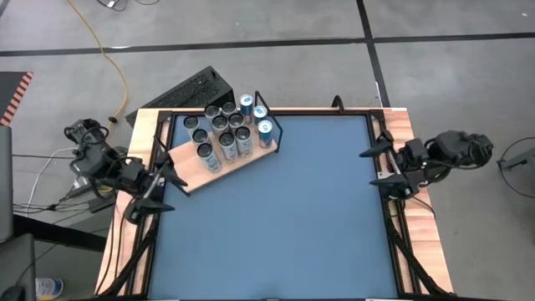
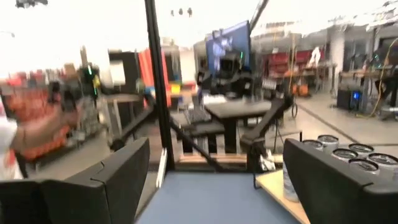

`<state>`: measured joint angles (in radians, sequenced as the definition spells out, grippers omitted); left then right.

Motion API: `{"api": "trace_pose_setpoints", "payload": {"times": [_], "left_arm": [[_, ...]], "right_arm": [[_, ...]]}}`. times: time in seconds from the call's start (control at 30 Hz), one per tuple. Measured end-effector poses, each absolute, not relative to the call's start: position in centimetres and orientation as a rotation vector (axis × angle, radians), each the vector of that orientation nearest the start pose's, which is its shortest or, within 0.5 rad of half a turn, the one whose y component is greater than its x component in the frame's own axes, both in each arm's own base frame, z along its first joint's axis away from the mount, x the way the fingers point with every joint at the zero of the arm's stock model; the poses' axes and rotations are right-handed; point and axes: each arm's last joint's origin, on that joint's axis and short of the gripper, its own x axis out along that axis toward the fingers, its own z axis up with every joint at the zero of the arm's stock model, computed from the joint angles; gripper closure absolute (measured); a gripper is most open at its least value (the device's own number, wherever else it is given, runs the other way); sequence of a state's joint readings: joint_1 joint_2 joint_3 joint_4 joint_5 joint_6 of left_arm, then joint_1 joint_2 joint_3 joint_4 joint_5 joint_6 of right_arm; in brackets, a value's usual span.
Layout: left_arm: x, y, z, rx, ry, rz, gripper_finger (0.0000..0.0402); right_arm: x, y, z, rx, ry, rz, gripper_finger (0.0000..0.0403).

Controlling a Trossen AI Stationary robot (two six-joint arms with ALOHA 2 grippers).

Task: Place canned beverage on shelf
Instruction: Return to Home Position

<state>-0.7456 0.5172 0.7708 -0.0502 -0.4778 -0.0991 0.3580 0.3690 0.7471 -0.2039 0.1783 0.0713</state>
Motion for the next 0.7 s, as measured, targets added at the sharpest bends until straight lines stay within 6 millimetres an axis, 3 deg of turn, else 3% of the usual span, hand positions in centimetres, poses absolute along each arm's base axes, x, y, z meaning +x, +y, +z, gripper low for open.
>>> {"api": "trace_pose_setpoints", "payload": {"times": [0.27,0.4,0.5,0.6,0.7], "left_arm": [[6.8,-4.4,32.7,-0.308,-0.207,-0.257,0.0095],[6.4,-3.8,30.1,-0.368,-0.216,-0.220,0.0095],[6.2,-3.6,28.1,-0.415,-0.257,-0.216,0.0095],[6.1,-3.6,26.2,-0.442,-0.295,-0.234,0.0095],[6.3,-3.8,24.1,-0.453,-0.309,-0.241,0.0095]], "right_arm": [[3.1,0.6,31.6,0.192,-0.329,0.188,0.0046],[4.1,0.9,29.3,0.188,-0.261,0.148,0.0046],[4.8,0.9,29.1,0.222,-0.252,0.093,0.0046],[5.8,1.2,27.1,0.220,-0.177,0.039,0.0046],[6.0,1.2,26.3,0.241,-0.238,0.013,0.0046]]}}
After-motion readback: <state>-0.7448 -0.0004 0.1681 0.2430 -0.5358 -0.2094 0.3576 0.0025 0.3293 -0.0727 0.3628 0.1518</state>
